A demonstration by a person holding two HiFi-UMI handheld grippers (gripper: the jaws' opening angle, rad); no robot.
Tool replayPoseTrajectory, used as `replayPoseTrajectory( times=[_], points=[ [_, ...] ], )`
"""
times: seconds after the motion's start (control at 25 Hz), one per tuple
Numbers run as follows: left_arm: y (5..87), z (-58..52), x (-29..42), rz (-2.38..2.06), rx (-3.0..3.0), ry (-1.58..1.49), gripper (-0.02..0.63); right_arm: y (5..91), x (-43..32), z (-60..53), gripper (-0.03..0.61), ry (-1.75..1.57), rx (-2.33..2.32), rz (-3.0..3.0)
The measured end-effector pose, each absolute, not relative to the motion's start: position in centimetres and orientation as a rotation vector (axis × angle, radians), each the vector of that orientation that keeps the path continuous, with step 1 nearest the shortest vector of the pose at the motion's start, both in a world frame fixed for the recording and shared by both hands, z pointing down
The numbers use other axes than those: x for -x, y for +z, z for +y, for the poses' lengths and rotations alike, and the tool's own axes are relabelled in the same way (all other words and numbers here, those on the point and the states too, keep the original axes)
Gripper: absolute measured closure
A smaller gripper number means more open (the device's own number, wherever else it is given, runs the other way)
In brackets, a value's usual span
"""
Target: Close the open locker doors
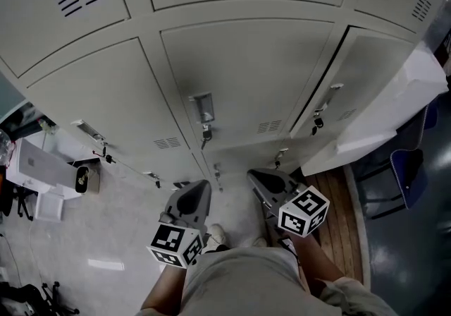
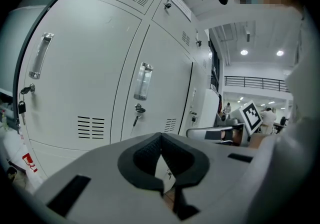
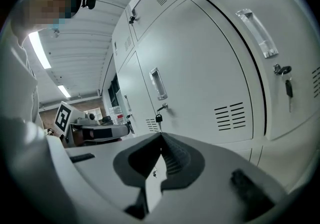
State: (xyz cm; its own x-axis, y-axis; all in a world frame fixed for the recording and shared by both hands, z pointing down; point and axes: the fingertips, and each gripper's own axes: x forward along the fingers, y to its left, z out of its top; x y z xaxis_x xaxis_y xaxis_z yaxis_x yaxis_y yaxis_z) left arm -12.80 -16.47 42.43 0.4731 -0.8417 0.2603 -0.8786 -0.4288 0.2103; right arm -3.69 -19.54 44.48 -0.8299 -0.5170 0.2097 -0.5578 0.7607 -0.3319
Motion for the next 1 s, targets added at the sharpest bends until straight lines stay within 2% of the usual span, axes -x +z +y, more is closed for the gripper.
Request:
replayPoseTrajectory(
  times=[1.0],
  points=[
    [41.7,-13.5,5.3,-1.441,-2.445,0.185,0.598,43.4,-2.6,-15.6,0.551,0.580,-0.854,-2.891]
  ],
)
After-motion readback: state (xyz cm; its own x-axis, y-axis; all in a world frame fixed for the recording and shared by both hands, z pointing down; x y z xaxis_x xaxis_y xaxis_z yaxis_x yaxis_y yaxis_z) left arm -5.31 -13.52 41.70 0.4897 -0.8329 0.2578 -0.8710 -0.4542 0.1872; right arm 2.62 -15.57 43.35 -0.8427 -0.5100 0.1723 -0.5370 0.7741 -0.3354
